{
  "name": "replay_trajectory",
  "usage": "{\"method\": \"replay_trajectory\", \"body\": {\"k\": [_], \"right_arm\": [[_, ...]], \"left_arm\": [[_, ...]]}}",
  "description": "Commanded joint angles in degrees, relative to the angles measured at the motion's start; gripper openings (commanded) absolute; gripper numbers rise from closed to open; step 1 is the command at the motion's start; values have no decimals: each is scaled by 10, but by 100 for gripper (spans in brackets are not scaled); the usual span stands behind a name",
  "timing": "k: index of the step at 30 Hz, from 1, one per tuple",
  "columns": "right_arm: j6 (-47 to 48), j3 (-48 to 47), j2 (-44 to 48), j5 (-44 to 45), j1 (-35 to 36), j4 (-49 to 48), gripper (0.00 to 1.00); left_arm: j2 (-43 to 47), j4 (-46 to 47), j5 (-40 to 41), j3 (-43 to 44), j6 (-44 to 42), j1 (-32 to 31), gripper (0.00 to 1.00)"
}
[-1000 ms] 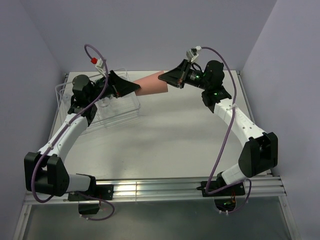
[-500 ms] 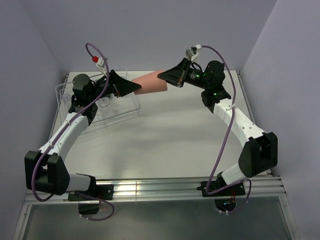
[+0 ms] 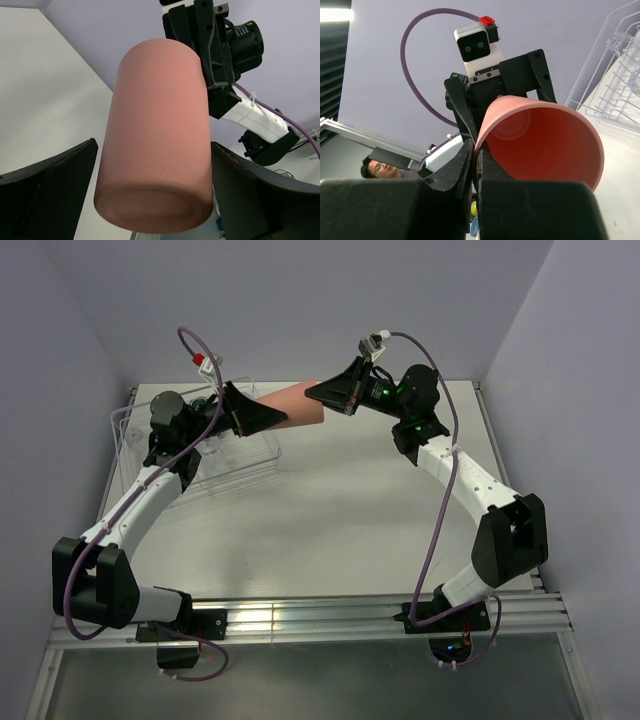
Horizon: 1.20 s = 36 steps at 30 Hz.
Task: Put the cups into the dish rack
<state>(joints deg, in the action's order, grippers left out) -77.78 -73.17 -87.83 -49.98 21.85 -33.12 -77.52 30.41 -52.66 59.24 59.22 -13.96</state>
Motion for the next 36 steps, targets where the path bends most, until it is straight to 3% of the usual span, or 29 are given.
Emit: {"method": "replay_trajectory", "body": {"k": [1,3,5,7,9,10,13,17,19,23,28,36], "right_arm": [[-9,-8,2,-10,4,-50,0],[-1,-7,4,-8,4,-41,0],[13,-10,5,-4,4,-31,0],[22,-14,6,0,4,-12,0],[33,-16,6,7,4,2,2],[36,-16,6,8,4,4,5],[49,-16,6,14,4,16,24],[102,-15,27,37,1,67,35],[155,-18,49,79,-5,139,39],[240,-32,83,194,-15,311,41],[271,-3,112,299,-45,380,42],[368,-19,98,442,-53,495,42]], "left_arm": [[3,37,-5,3,8,-3,97],[1,32,-8,8,10,-3,91],[0,33,-13,10,19,-3,66],[3,26,-11,12,20,-3,30],[8,5,-15,19,14,-5,14],[10,-7,-14,22,2,-5,0],[23,-68,3,38,-33,-5,0],[42,-192,47,83,-99,-5,0],[47,-269,80,120,-136,-1,0],[48,-392,132,183,-184,12,0],[31,-538,210,250,-259,41,0],[-76,-763,433,414,-365,43,0]]}}
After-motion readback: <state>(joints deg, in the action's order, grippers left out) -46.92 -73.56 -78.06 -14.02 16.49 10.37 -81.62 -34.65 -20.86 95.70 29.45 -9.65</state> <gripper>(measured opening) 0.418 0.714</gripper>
